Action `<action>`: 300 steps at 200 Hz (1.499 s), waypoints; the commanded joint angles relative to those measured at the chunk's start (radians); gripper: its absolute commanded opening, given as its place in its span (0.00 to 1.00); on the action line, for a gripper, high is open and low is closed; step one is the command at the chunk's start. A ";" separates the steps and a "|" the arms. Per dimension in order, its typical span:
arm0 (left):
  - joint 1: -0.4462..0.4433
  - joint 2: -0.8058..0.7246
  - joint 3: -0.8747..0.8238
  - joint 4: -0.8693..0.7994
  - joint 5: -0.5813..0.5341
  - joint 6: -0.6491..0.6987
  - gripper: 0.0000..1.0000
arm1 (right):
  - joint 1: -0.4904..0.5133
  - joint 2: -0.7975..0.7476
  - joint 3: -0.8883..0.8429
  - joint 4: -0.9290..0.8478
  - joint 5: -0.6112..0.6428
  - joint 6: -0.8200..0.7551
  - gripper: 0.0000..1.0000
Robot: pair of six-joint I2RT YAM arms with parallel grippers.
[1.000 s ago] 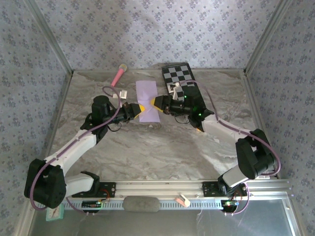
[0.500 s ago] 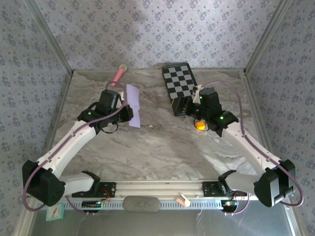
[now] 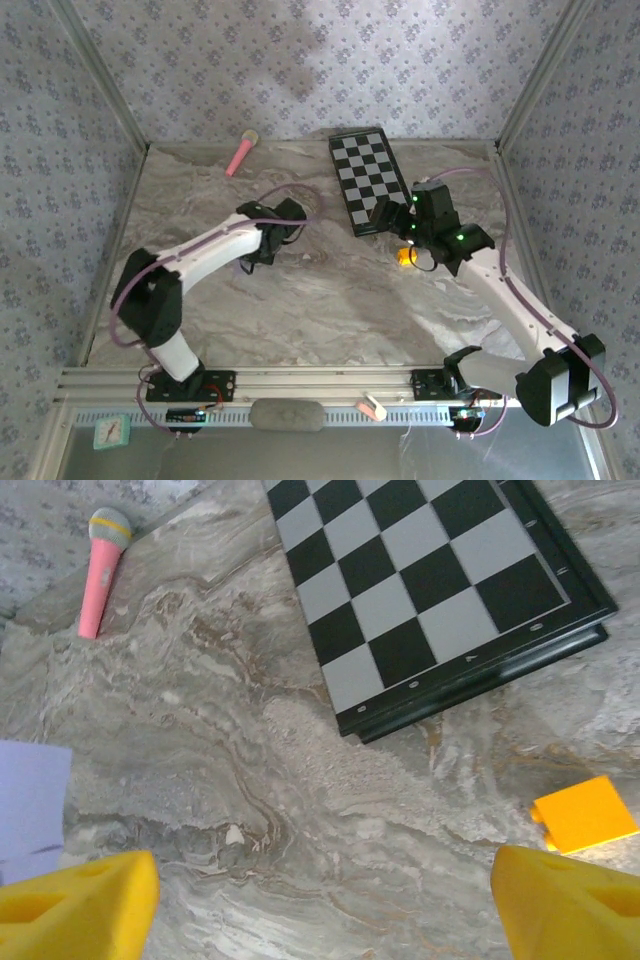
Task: Fold a paper plane with a square sheet of paper (pick it up from the middle)
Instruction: Turn over the paper at the center of the table, then move the paper to the center of the table.
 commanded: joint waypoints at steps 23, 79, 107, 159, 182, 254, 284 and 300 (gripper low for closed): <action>-0.051 0.118 0.032 0.060 0.129 -0.052 0.12 | -0.050 -0.062 -0.040 -0.014 0.005 0.037 0.88; -0.005 0.091 -0.035 0.313 0.569 -0.056 0.32 | -0.085 -0.052 -0.064 0.006 -0.030 0.039 0.88; 0.053 -0.032 -0.099 0.463 0.761 -0.056 0.49 | -0.083 -0.021 -0.078 0.038 -0.076 0.060 0.87; 0.240 -0.307 -0.251 0.582 0.882 -0.141 0.66 | 0.057 0.147 -0.049 0.118 -0.136 0.097 0.80; 0.353 -0.419 -0.330 0.579 0.871 -0.182 0.73 | 0.168 0.277 -0.001 0.159 -0.151 0.116 0.78; 0.592 -0.712 -0.512 0.560 0.841 -0.250 1.00 | 0.404 0.754 0.354 0.214 -0.290 0.141 0.71; 0.644 -0.745 -0.543 0.544 0.862 -0.241 1.00 | 0.439 0.876 0.454 0.202 -0.322 0.146 0.69; 0.658 -0.750 -0.555 0.550 0.880 -0.238 1.00 | 0.444 0.916 0.486 0.182 -0.323 0.138 0.69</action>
